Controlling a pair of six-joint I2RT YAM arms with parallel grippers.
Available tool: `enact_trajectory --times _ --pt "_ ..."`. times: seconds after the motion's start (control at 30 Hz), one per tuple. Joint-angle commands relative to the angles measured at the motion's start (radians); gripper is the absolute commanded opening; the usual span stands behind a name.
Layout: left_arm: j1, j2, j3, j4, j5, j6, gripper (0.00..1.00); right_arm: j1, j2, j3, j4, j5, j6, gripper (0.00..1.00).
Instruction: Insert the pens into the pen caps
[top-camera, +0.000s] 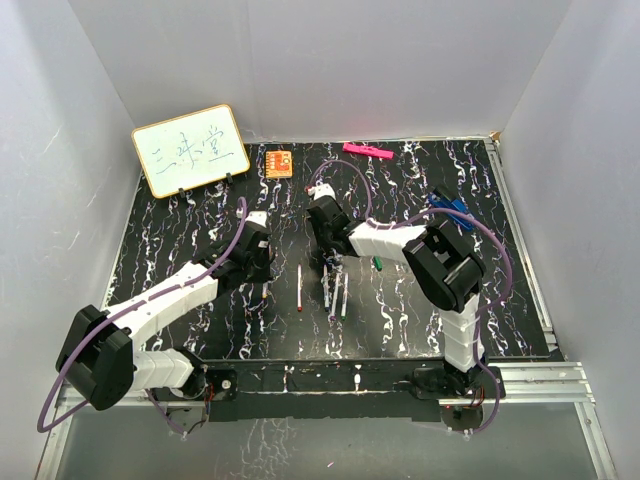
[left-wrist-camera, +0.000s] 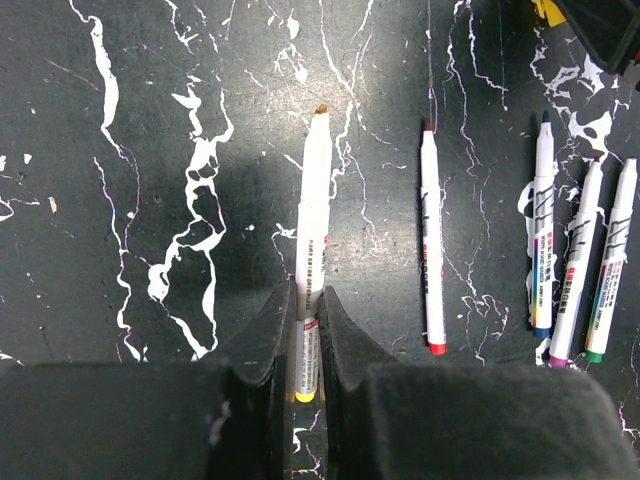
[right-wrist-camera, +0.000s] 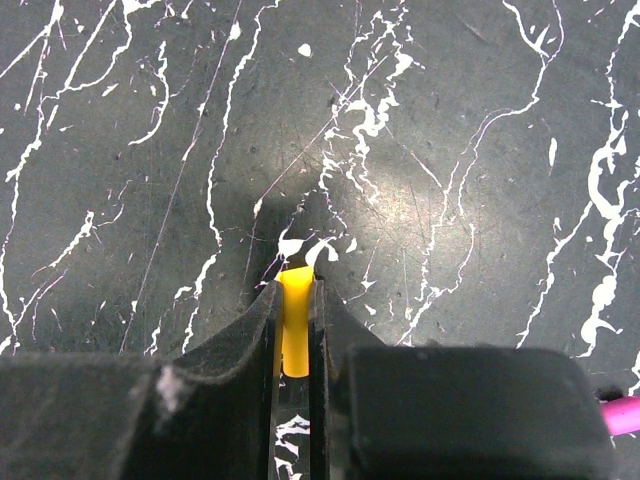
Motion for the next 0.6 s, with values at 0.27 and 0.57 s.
enact_trajectory --times 0.27,0.57 --pt "0.003 -0.036 -0.036 0.227 0.172 0.095 0.0 -0.094 -0.125 0.054 0.092 -0.03 0.04 0.0" --pt "0.003 -0.043 -0.12 0.558 0.353 0.129 0.0 -0.151 -0.36 -0.207 0.504 -0.233 0.099 0.0"
